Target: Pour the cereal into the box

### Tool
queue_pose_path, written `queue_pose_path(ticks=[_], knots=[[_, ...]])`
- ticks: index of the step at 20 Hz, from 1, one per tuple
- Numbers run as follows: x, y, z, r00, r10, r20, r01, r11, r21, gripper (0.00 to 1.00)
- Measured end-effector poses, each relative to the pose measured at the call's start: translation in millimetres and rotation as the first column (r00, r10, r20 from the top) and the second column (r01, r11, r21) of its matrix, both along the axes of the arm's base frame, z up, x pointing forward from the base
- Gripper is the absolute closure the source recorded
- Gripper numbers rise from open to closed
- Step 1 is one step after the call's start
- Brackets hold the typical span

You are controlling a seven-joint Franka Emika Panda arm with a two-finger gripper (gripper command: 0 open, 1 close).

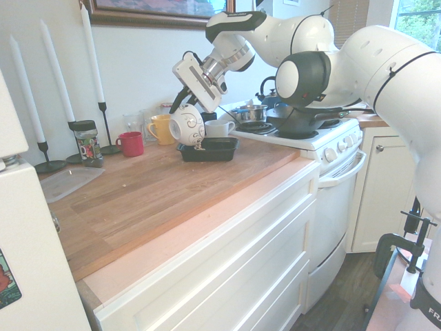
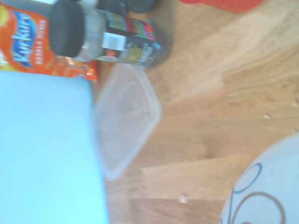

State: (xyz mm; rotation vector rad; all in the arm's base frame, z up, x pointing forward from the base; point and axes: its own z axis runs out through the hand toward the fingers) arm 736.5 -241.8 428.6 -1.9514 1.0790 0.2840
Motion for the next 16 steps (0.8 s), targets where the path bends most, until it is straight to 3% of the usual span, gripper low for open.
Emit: queue_pose_path(ticks=[16], knots=[[-13.7, -45.5, -8.7, 0.990, -0.020, 0.136, -0.006, 0.983, 0.182, 1.00]])
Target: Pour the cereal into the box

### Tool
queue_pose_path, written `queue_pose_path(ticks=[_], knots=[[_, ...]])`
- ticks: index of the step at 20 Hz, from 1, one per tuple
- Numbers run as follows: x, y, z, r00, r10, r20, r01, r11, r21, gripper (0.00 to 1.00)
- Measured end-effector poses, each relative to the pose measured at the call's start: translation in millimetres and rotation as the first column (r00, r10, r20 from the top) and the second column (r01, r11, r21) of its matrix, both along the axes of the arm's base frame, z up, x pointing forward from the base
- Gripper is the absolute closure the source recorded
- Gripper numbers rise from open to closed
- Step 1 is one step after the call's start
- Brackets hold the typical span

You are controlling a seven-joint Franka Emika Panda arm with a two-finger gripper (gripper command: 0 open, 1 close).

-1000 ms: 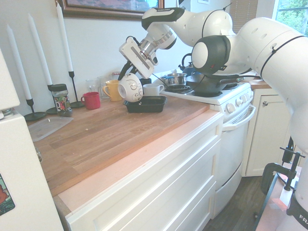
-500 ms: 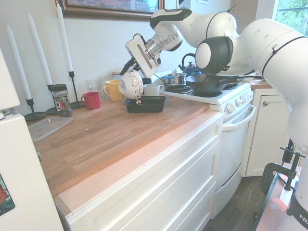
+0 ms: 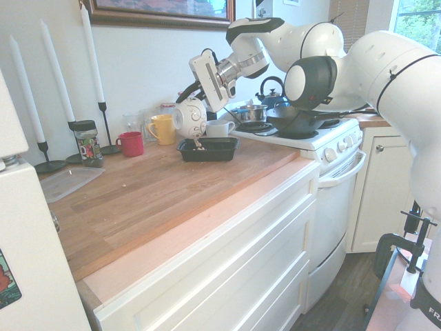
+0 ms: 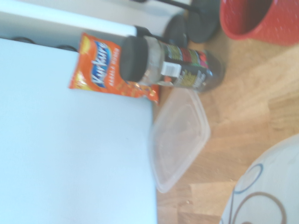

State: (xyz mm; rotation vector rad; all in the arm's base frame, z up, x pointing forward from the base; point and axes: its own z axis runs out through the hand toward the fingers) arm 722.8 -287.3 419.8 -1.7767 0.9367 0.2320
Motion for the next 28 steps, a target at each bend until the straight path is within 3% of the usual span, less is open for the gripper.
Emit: queue_pose_path(ticks=[9, 28], knots=[[0.1, -3.6, -9.5, 0.998, 0.016, 0.061, -0.020, 0.998, 0.059, 1.00], [1.7, -4.4, -25.2, 0.999, 0.013, 0.051, -0.018, 0.996, 0.087, 1.00]])
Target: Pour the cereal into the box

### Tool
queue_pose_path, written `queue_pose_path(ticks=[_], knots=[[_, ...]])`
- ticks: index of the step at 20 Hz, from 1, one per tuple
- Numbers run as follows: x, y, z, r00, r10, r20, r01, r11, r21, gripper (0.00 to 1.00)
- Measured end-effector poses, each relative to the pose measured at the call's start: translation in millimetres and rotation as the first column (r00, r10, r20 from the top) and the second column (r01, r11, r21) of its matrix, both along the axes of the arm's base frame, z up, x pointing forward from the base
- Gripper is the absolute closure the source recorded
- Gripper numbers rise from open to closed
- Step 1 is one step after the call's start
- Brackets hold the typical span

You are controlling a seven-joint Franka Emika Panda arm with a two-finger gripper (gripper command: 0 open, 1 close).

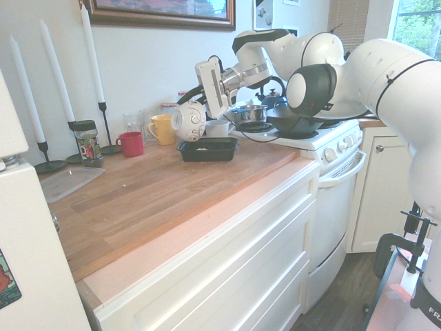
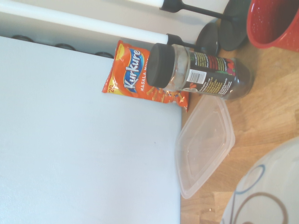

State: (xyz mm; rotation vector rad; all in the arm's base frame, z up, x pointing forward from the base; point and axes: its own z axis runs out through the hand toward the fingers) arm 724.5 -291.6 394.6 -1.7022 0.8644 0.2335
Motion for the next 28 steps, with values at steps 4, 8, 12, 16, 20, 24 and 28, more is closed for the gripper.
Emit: queue_pose_path(ticks=[4, 8, 12, 16, 20, 24, 28], knots=[[0.8, 2.2, 3.3, 1.000, 0.001, -0.003, -0.001, 1.000, -0.006, 1.00], [3.7, 9.6, 18.2, 0.999, -0.009, -0.032, 0.005, 0.995, -0.104, 1.00], [11.8, 31.7, 42.0, 0.997, -0.034, -0.073, 0.013, 0.961, -0.276, 1.00], [29.3, 73.1, 61.0, 0.996, -0.059, -0.070, 0.019, 0.881, -0.472, 1.00], [46.4, 120.2, 65.9, 0.993, -0.086, -0.078, 0.013, 0.755, -0.655, 1.00], [59.1, 164.3, 67.3, 0.993, -0.097, -0.068, 0.004, 0.599, -0.801, 1.00], [63.9, 208.0, 74.4, 0.995, -0.079, -0.067, -0.023, 0.462, -0.887, 1.00]])
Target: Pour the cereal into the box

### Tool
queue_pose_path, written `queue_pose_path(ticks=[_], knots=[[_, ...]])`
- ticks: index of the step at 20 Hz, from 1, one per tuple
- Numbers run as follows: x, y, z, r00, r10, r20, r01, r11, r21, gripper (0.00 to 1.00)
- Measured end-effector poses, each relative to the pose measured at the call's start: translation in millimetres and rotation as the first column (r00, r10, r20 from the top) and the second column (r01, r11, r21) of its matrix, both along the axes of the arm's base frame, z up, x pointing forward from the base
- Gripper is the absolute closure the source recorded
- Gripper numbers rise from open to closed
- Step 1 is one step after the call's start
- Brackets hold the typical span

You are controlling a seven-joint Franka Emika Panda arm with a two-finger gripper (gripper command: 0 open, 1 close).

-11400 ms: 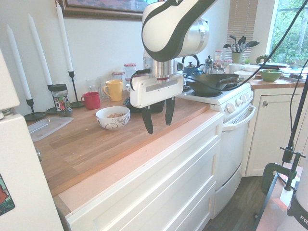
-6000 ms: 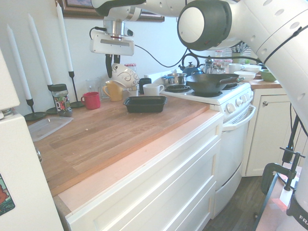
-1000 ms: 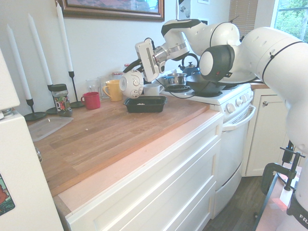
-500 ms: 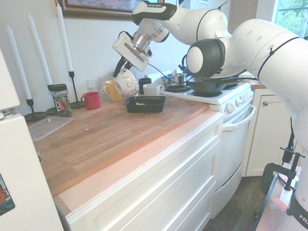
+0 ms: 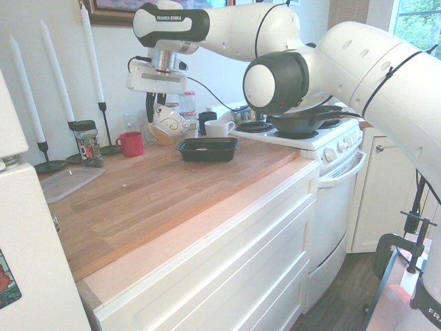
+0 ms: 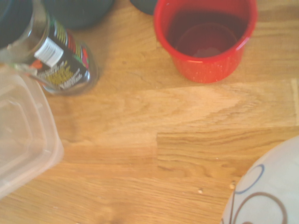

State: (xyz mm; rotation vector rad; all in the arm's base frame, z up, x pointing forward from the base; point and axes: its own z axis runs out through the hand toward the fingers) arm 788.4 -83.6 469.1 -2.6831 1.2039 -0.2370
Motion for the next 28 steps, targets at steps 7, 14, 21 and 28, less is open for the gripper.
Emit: queue_pose_path(ticks=[7, 14, 21, 28], knots=[[-5.8, 40.4, -1.8, 0.996, 0.029, -0.086, -0.035, 0.996, -0.076, 1.00], [-7.9, 70.4, -9.7, 0.989, 0.065, -0.133, -0.080, 0.991, -0.106, 1.00], [-6.3, 115.0, -29.1, 0.980, 0.112, -0.165, -0.133, 0.983, -0.123, 1.00], [-6.1, 148.6, -47.6, 0.973, 0.131, -0.190, -0.160, 0.976, -0.148, 1.00]])
